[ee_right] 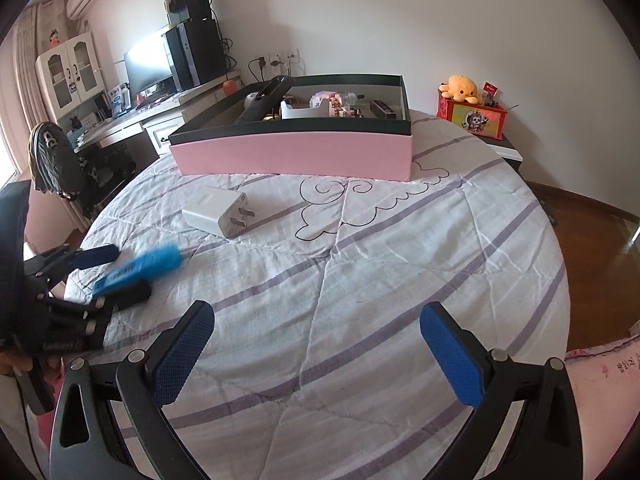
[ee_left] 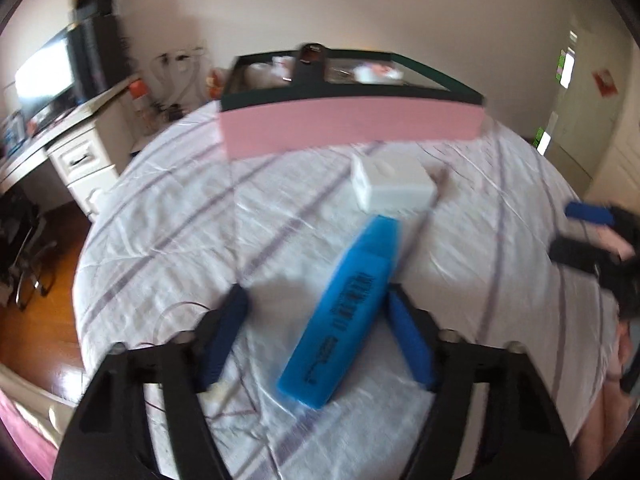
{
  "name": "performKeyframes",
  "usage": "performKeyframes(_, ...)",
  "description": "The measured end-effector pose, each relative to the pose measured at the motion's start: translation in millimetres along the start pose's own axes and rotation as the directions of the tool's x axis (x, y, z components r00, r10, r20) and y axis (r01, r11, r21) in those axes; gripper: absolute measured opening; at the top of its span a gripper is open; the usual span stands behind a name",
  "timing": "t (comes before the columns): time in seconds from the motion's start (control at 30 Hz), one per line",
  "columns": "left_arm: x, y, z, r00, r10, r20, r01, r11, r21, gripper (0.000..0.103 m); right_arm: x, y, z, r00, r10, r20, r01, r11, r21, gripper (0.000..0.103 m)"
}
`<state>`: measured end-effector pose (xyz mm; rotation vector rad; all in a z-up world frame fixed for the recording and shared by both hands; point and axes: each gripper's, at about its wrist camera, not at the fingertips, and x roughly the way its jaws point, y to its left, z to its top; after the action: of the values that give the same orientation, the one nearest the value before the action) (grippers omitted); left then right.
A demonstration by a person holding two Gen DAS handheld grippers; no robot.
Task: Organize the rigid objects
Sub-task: 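Grasp the blue highlighter with the left tool, then grasp the white charger plug with the right tool while the left tool holds the highlighter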
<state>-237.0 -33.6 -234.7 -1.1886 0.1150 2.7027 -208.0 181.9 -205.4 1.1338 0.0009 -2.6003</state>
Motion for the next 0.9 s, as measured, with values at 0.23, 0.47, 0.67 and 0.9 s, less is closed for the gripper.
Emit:
performKeyframes(0.23,-0.3,16.4,1.6,0.996,0.086,0.015,-0.085,0.993,-0.080,0.027,4.5,7.1,4.7,1.000,0.005,-0.005,-0.005,1.000,-0.027,0.103)
performKeyframes(0.47,-1.0,21.3,-0.9,0.995,0.101,0.013,-0.100,0.992,-0.080,0.029,25.8,25.2,23.1,1.000,-0.001,-0.031,-0.002,0.995,-0.100,0.103)
performKeyframes(0.67,-2.1,22.8,-3.0,0.996,0.086,0.021,-0.083,0.992,-0.092,0.033,57.6,56.9,45.1,0.996,-0.040,-0.083,0.022,0.976,-0.215,0.103)
performKeyframes(0.9,-0.8,20.9,-2.7,0.997,0.067,0.026,-0.065,0.995,-0.078,0.042,87.6,86.4,72.0,0.993,-0.006,-0.117,-0.029,0.954,-0.298,0.103)
